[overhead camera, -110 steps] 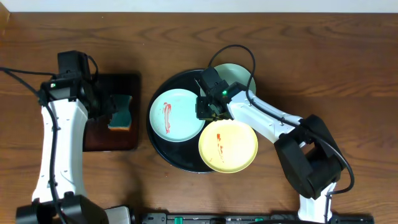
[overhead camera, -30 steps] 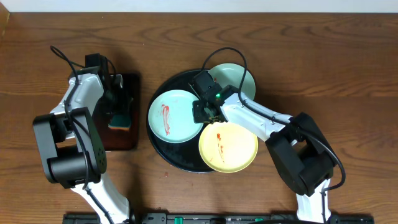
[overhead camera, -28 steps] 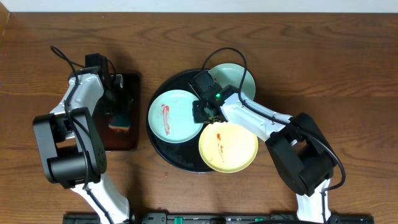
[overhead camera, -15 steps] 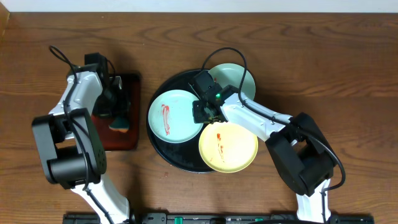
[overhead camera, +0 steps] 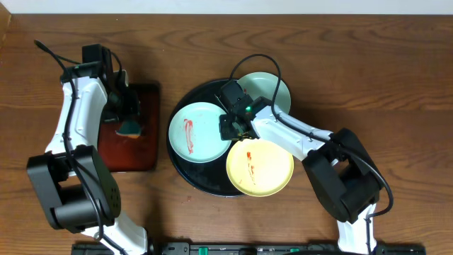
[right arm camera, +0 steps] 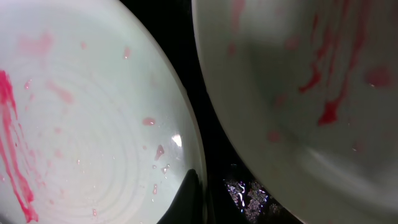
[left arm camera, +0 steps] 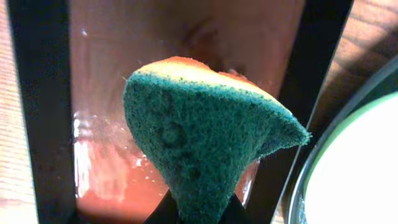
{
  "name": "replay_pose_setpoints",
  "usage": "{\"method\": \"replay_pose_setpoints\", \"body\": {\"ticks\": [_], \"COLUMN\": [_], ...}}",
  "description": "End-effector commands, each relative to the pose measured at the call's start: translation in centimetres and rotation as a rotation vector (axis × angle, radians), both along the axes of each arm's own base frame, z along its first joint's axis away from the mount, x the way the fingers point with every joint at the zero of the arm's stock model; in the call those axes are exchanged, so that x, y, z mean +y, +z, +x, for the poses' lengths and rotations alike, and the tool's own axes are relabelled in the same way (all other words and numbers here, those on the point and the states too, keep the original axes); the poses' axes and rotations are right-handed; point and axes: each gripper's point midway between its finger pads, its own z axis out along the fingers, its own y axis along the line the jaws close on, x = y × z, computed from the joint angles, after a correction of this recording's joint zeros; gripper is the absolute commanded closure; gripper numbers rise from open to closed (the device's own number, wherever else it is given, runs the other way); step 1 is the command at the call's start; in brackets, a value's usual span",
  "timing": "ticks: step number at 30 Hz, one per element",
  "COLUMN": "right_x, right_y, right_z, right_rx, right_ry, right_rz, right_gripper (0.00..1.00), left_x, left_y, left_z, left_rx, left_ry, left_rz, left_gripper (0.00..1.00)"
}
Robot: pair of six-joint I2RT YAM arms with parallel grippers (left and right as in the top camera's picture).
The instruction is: Clean dirty plates on tray and stack at the side
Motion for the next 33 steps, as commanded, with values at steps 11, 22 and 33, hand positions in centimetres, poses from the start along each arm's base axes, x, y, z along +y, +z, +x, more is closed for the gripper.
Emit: {"method": "replay_pose_setpoints", "body": {"ticks": [11, 22, 33], "right_x": [-0.7, -0.5, -0.7], "right_y": [-1.8, -1.7, -1.7], "right_z": [-0.5, -0.6, -0.5], "right_rx": [0.047, 0.063, 0.073], "right_ry": [0.023, 0.025, 0.019], "right_rz": [-0.029, -0.010, 0.001], "right_gripper": [0.99, 0.99, 0.99], "left_x": [0.5, -2.5, -11.1], "left_y": [0.1, 0.3, -0.1], "left_z": [0.0, 0.1, -0.6], "left_rx": [0.002, -0.010, 0.049], "left_ry": [0.026, 0.003, -0.018], "left_rz": [0.018, -0.144, -0.259], "left_gripper": [0.93, 0.93, 0.93]}}
